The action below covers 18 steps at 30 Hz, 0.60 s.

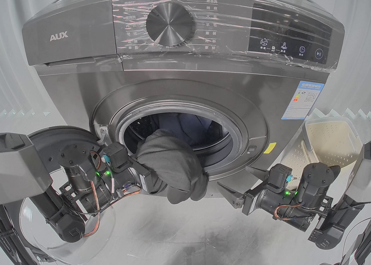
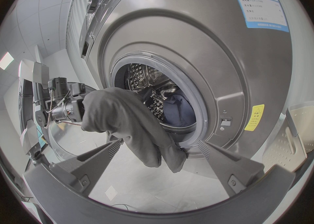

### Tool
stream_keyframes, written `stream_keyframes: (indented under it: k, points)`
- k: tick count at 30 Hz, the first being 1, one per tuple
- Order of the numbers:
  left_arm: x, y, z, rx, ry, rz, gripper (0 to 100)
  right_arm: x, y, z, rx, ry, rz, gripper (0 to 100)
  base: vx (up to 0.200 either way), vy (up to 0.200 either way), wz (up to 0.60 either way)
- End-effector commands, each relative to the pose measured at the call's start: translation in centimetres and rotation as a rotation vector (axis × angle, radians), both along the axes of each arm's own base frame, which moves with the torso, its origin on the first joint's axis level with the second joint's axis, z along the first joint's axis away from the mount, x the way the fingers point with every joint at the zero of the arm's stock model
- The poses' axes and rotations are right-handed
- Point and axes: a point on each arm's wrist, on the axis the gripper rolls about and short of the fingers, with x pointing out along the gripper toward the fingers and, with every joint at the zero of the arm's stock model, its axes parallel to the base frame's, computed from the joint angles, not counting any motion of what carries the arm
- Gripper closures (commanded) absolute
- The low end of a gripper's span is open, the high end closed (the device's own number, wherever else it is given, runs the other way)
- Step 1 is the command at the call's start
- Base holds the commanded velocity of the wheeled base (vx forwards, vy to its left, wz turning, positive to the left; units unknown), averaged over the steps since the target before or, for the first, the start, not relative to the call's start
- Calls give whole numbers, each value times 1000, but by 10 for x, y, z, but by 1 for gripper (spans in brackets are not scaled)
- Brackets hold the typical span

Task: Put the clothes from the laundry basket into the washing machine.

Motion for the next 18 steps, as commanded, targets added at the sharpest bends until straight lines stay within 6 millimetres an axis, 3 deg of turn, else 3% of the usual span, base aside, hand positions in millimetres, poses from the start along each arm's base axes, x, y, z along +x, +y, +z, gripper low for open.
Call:
stream_keyframes:
  k: [1, 15, 18]
  points:
    - [3, -10, -12, 14, 34, 34, 100, -5, 2, 0, -3, 4, 19, 0, 0, 0, 0]
    - [58, -57, -36, -57, 6, 22, 100, -10, 1, 0, -8, 10, 33, 0, 0, 0, 0]
    - [86, -65, -47, -103, -6, 49, 100, -12, 3, 0, -9, 11, 44, 0, 0, 0, 0]
